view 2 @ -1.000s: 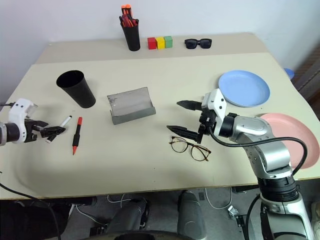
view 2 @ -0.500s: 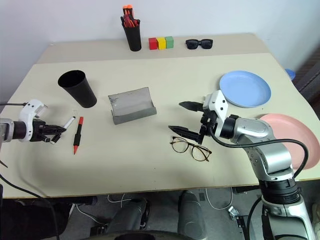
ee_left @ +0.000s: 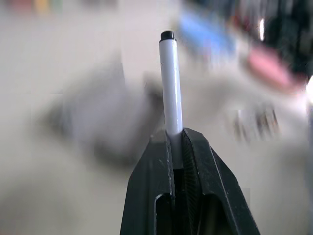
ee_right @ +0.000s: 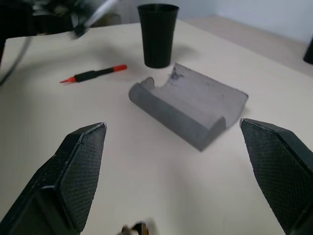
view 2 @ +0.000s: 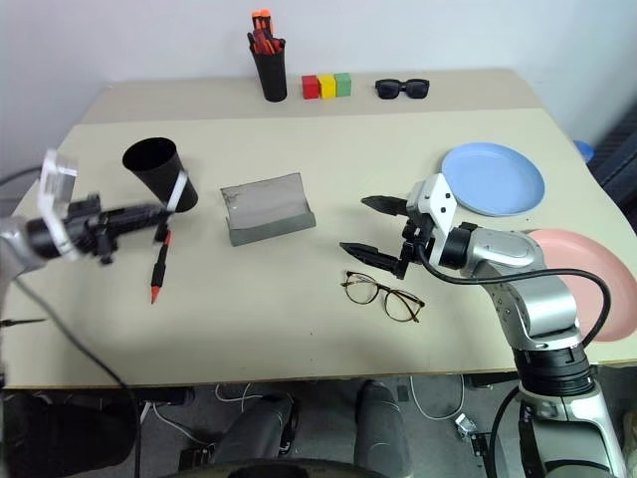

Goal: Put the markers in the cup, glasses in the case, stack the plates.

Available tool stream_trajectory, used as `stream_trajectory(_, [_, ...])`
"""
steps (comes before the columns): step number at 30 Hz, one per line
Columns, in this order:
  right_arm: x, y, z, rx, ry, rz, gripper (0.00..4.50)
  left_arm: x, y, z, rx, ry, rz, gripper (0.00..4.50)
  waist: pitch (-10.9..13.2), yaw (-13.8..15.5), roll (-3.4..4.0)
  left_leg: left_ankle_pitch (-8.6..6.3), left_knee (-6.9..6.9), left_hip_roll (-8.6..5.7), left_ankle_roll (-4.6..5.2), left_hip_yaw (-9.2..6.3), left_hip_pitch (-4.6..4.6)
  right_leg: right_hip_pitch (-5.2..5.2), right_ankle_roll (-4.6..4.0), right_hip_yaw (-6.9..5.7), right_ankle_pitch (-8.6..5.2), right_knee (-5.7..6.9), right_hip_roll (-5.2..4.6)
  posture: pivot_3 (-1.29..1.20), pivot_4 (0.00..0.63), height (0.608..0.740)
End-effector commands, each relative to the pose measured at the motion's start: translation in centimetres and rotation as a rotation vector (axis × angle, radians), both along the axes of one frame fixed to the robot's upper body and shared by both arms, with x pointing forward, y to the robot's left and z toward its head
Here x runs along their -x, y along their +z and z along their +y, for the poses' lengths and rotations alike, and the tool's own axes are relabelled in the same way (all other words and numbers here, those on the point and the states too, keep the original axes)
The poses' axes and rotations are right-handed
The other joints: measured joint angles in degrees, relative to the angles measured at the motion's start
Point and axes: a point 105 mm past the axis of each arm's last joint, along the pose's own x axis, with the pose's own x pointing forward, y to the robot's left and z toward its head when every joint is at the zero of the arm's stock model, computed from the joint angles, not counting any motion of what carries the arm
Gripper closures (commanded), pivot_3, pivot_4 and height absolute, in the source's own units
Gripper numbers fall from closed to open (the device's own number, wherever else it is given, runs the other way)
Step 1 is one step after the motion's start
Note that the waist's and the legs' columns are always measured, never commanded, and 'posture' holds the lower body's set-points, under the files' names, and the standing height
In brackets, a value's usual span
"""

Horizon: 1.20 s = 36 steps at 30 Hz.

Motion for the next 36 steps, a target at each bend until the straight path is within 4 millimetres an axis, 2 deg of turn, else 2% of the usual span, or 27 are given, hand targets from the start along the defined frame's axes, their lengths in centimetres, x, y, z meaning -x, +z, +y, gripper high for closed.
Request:
stream_trajectory(1, [0.5, 1.0, 0.2, -0.017, 0.034, -0.021, 0.0, -0.9, 4.8, 1.5, 0.08, 0.15, -0.256, 4.43, -0.01, -0.05, -0.02, 0.0, 0.0, 0.02, 0.0, 0.03, 0.0, -0.01, -0.01, 0.02, 0.02, -0.01, 0.02, 0.0, 0.15, 0.74])
stream_trajectory(6, [0.1, 2.2, 0.3, -0.071, 0.022, -0.027, 0.0, -2.8, 7.0, 4.1, 0.132, 0.356, -0.444, 4.43, -0.02, -0.58, 0.0, -0.01, -0.04, 0.14, -0.02, 0.21, 0.04, -0.07, -0.04, 0.18, 0.04, -0.06, 0.15, 0.0, 0.15, 0.74])
stream_trajectory(9, [0.1, 2.1, 0.5, -0.062, 0.022, -0.03, 0.0, -4.1, 8.3, 6.9, 0.221, 0.529, -0.545, 4.43, -0.02, -0.26, -0.01, -0.01, -0.04, 0.15, -0.01, 0.22, 0.03, -0.07, -0.05, 0.18, 0.06, -0.08, 0.19, 0.0, 0.15, 0.74])
stream_trajectory(12, [0.1, 2.3, 0.6, -0.062, 0.026, -0.039, 0.0, -5.1, 8.2, 8.0, 0.236, 0.63, -0.598, 4.43, -0.02, -0.01, -0.02, -0.01, -0.03, 0.21, -0.01, 0.2, -0.02, -0.06, -0.04, 0.18, 0.14, -0.26, 0.28, 0.0, 0.15, 0.74])
stream_trajectory(15, [0.1, 2.8, 0.6, -0.106, 0.027, -0.019, 0.0, -6.4, 6.2, 8.8, 0.267, 0.688, -0.544, 4.43, -0.02, 0.0, -0.01, 0.0, -0.03, 0.22, -0.02, 0.24, -0.04, 0.01, 0.03, 0.18, 0.3, -0.51, 0.28, 0.0, 0.15, 0.74])
stream_trajectory(22, [0.3, 2.9, 0.7, -0.12, 0.023, -0.012, 0.0, -8.0, 2.4, 8.8, 0.233, 0.74, -0.442, 4.43, -0.02, -0.09, -0.02, -0.01, -0.03, 0.25, 0.0, 0.27, -0.1, 0.03, 0.05, 0.2, 0.48, -0.71, 0.4, 0.0, 0.15, 0.74])
stream_trajectory(29, [0.4, 2.9, 0.6, -0.108, 0.017, -0.02, 0.0, -8.7, -0.1, 7.4, 0.186, 0.679, -0.355, 4.43, -0.02, -0.26, -0.03, -0.02, -0.03, 0.32, 0.02, 0.28, -0.09, 0.03, 0.01, 0.2, 0.51, -0.71, 0.44, 0.0, 0.15, 0.74])
stream_trajectory(32, [0.4, 2.9, 0.6, -0.105, 0.015, -0.023, 0.0, -8.6, -0.7, 7.2, 0.179, 0.663, -0.338, 3.46, -0.02, -0.35, -0.03, -0.02, -0.03, 0.33, 0.02, 0.29, -0.09, 0.03, 0.01, 0.2, 0.51, -0.71, 0.45, 0.0, 0.15, 0.74])
stream_trajectory(36, [0.4, 2.9, 0.7, -0.104, 0.015, -0.023, 0.0, -8.4, -0.3, 7.0, 0.173, 0.651, -0.364, 1.53, -0.02, -0.46, -0.02, -0.02, -0.03, 0.35, 0.02, 0.29, -0.08, 0.02, 0.0, 0.2, 0.52, -0.71, 0.47, 0.0, 0.15, 0.74])
